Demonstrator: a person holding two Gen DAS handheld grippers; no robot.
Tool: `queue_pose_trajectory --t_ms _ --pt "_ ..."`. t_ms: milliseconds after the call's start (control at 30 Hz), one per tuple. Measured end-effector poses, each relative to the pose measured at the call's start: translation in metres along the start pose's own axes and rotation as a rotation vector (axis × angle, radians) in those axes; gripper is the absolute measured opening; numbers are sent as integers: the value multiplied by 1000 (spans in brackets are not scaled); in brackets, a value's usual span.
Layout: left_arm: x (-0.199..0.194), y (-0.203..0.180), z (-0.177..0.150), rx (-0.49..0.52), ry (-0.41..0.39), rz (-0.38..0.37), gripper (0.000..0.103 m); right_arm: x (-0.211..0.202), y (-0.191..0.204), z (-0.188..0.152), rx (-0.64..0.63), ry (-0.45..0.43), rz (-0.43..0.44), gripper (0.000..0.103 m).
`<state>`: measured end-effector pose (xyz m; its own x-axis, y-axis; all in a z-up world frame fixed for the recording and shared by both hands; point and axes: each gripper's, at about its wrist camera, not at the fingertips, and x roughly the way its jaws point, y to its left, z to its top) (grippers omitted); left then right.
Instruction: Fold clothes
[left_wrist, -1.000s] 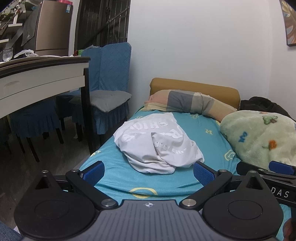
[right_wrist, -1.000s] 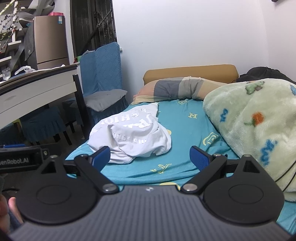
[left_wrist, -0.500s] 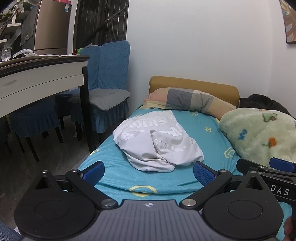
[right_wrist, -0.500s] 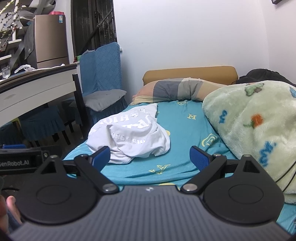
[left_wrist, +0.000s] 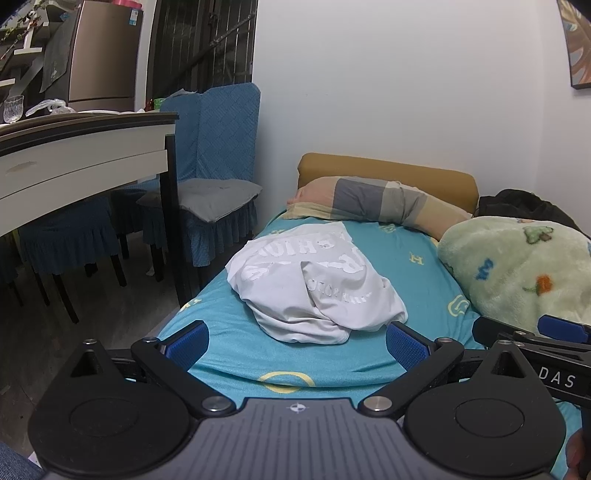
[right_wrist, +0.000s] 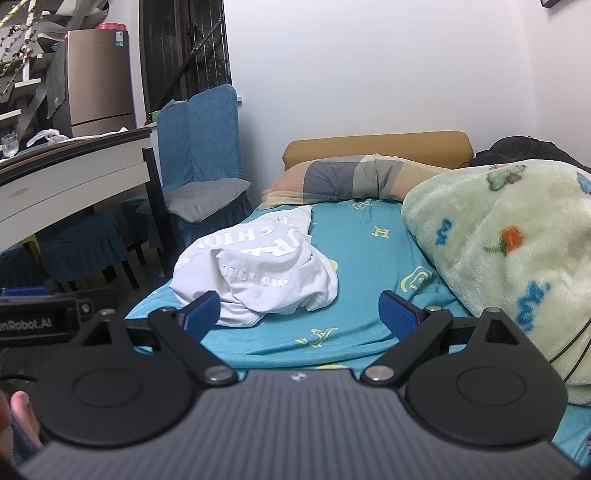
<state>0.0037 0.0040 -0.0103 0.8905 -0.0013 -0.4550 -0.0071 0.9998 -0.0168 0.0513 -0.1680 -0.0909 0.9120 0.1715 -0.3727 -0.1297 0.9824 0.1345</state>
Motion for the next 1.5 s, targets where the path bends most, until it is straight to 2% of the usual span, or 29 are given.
queue_pose_trajectory --t_ms 167,500,767,900,1000,1100,1200,1300,1500 --pt "-1 -2 0 5 -6 -6 103 1 -3 -1 21 4 13 94" --pt "0 -4 1 10 -5 27 103 1 -2 0 7 -6 -32 94" --pt "-2 -2 1 4 -25 -33 103 -2 -4 0 25 -32 -52 94" --pt "-4 0 0 -1 -30 -55 103 -9 -5 0 52 -92 -21 94" --pt "-3 3 3 -9 -20 -116 103 -11 -8 1 78 -121 -4 94" --pt "1 4 6 -5 5 -140 103 -13 -10 1 112 -143 7 94" --pt "11 1 11 43 46 -127 103 -17 -12 0 135 -182 8 94" --pt "29 -8 19 155 98 -134 103 -17 -10 0 104 -211 -34 94" --pt "91 -19 27 322 220 -150 101 26 -11 20 58 -114 -34 94"
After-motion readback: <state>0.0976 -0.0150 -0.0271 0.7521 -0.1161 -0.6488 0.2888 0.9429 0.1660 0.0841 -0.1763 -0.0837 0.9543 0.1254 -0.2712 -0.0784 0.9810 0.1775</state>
